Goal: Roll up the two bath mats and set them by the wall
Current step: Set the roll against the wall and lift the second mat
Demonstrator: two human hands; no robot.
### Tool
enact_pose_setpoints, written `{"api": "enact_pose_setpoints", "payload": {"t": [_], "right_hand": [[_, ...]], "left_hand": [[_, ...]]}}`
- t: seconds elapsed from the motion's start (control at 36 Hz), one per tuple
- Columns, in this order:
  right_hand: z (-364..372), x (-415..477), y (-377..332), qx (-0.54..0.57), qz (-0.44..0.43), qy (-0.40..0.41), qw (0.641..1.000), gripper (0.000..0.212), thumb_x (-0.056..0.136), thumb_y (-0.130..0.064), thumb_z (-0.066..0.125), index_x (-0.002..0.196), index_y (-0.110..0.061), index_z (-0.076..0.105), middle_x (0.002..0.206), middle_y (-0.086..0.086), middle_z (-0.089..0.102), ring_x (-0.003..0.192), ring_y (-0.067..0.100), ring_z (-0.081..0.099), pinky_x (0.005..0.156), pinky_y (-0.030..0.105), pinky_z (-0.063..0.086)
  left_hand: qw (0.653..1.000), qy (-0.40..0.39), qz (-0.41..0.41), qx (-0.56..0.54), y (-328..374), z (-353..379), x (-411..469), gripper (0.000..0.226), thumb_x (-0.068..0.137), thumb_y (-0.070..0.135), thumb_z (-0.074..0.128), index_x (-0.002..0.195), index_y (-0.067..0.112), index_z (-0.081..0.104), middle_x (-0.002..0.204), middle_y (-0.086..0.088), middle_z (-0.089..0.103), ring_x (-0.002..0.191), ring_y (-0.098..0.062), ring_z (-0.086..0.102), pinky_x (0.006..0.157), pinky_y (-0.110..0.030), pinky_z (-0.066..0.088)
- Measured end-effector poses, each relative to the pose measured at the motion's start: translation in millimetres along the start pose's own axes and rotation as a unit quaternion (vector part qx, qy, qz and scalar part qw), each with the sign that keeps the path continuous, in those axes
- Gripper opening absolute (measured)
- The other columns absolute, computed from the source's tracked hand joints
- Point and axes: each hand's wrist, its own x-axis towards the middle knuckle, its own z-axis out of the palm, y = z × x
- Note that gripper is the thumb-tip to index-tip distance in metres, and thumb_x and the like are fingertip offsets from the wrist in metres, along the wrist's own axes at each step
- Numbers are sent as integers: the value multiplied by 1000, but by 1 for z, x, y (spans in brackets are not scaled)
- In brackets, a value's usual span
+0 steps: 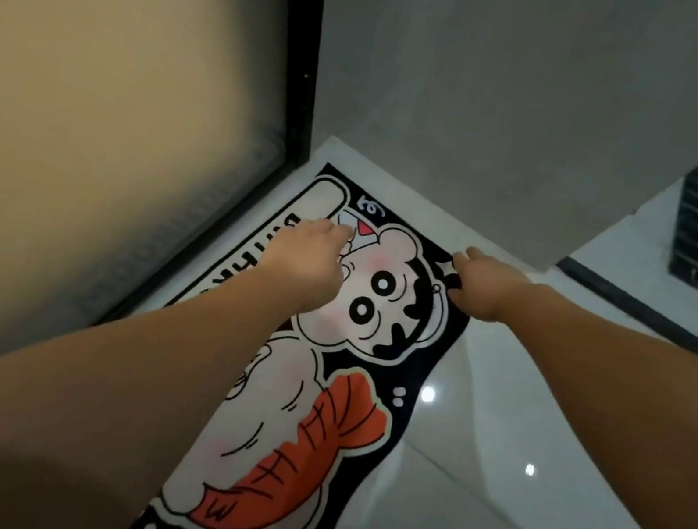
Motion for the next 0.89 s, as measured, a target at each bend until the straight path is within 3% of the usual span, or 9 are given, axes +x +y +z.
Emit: {"api": "enact_pose_setpoints", "payload": {"t": [0.11,0.22,0.31,0.39,0.47,0.58,0.75,0.83,0.89], "right_hand": [[19,41,-12,63,17,-3,998,62,88,-35,55,136,-4,31,137,20,34,122,37,41,97,44,41],[38,69,-17,52,34,-22,998,79,88,-34,53,147,-2,10,153,23,12,138,38,21,111,48,29],[45,83,-17,65,59,-31,996,85,87,-35,54,149,-3,5,154,23,12,140,39,17,113,50,24],[51,90,-14,73,67,-17,995,79,85,-34,55,146,-3,15,144,22,32,131,38,32,107,48,31],[53,94,-12,78,61,36,994,55,84,-29,58,128,-4,39,122,21,51,111,36,50,91,44,44],[39,96,-19,96,54,45,993,30,84,-24,57,108,-5,55,108,17,56,96,32,57,76,34,44],[27,85,-34,178,49,2,983,25,87,-5,49,111,1,47,104,19,59,81,28,53,66,31,41],[20,68,-34,135,4,43,990,25,87,-2,46,112,0,45,78,9,51,73,26,49,63,33,40],[8,55,-33,93,-39,65,993,21,87,-5,45,107,-5,48,75,6,48,70,25,48,61,32,39]], "left_hand": [[999,23,-22,-5,-12,-1,1,55,91,20,48,143,16,32,142,-7,44,129,-26,40,108,-39,34],[999,17,-38,2,-15,4,-5,56,91,20,47,144,16,31,143,-7,43,130,-26,40,108,-39,33],[998,8,-65,-16,-11,11,-8,57,92,19,47,145,17,29,145,-5,41,133,-25,37,109,-40,33],[997,-2,-69,-23,-7,15,-8,57,91,18,48,145,18,30,145,-4,41,134,-23,36,110,-39,32],[997,-8,-69,-20,-6,14,-5,56,91,17,48,144,18,31,146,-3,40,135,-22,35,110,-37,31],[997,-8,-75,-24,-5,10,-1,54,91,15,48,143,18,35,145,-3,42,132,-21,38,107,-34,33],[998,-3,-57,-17,1,0,5,48,91,17,47,139,19,40,141,-2,46,130,-20,41,104,-32,36],[999,9,-35,-5,5,-9,5,45,92,20,48,137,19,43,138,-2,48,126,-20,45,99,-32,39],[1000,17,-24,3,5,-17,4,45,92,22,49,137,19,42,138,-1,48,124,-20,46,96,-31,39]]}}
